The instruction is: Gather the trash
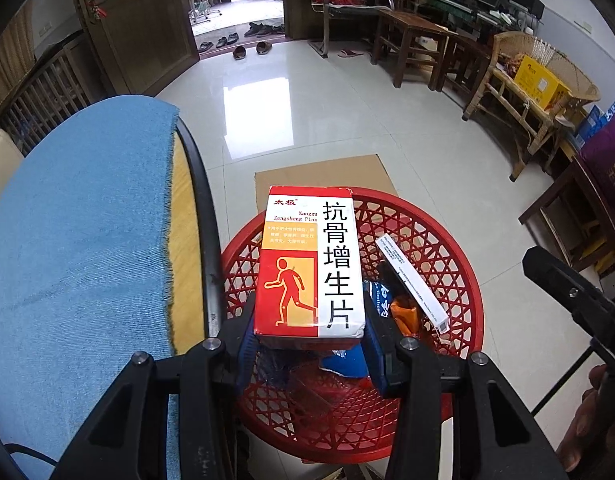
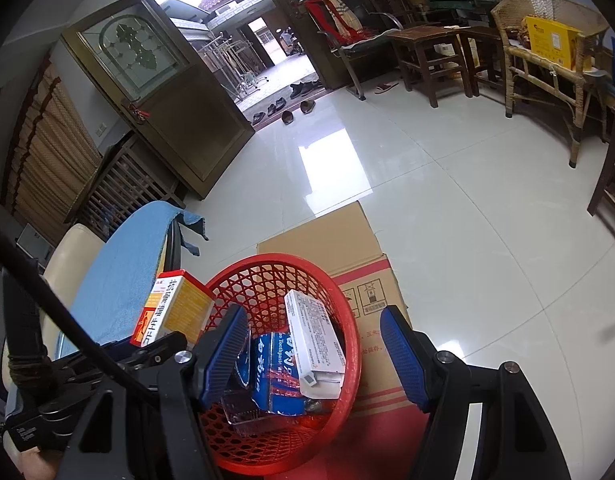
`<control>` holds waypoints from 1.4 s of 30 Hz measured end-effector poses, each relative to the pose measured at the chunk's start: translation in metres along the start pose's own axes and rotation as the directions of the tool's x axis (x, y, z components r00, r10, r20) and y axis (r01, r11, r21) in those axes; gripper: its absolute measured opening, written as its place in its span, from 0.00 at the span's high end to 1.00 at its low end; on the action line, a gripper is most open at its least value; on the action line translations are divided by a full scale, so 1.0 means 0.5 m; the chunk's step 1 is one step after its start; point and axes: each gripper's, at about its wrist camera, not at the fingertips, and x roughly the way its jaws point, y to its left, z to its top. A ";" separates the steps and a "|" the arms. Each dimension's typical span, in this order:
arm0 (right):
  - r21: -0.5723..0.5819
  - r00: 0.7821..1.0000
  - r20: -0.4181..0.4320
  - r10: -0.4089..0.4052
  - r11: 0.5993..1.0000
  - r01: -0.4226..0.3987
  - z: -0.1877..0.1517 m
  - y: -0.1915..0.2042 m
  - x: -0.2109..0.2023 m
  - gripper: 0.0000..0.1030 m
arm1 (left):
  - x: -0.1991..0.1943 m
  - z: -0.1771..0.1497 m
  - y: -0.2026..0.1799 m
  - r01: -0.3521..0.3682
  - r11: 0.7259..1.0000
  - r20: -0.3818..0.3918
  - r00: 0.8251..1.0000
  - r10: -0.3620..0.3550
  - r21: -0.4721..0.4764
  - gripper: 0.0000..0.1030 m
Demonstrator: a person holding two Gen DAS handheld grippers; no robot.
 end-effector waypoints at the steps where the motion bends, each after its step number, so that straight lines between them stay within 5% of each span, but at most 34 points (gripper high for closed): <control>1: 0.000 1.000 0.000 0.000 1.000 0.000 0.000 0.000 -0.001 0.30 | 0.005 0.000 -0.001 0.001 1.000 -0.007 1.000 -0.001 0.001 0.54; 13: -0.003 1.000 0.010 0.000 1.000 0.000 0.004 -0.002 -0.015 0.30 | 0.026 0.012 0.000 -0.001 1.000 -0.027 1.000 0.001 0.008 0.52; 16: -0.004 1.000 0.012 -0.001 1.000 0.001 0.004 -0.002 -0.021 0.30 | 0.030 0.012 0.000 -0.009 1.000 -0.039 0.999 0.010 0.013 0.30; 25: -0.018 1.000 0.023 0.001 1.000 -0.001 0.004 0.010 -0.039 0.30 | -0.020 0.008 0.018 -0.027 1.000 0.008 1.000 0.027 0.005 0.29; 35: -0.043 0.999 0.027 -0.020 0.999 0.021 -0.014 0.039 -0.068 0.25 | -0.152 -0.063 0.078 -0.005 0.998 0.128 0.992 0.013 -0.067 0.25; 42: -0.126 1.000 0.005 -0.031 0.991 0.032 -0.074 0.109 -0.080 0.19 | -0.263 -0.159 0.124 -0.048 0.990 0.232 0.969 0.079 -0.134 0.21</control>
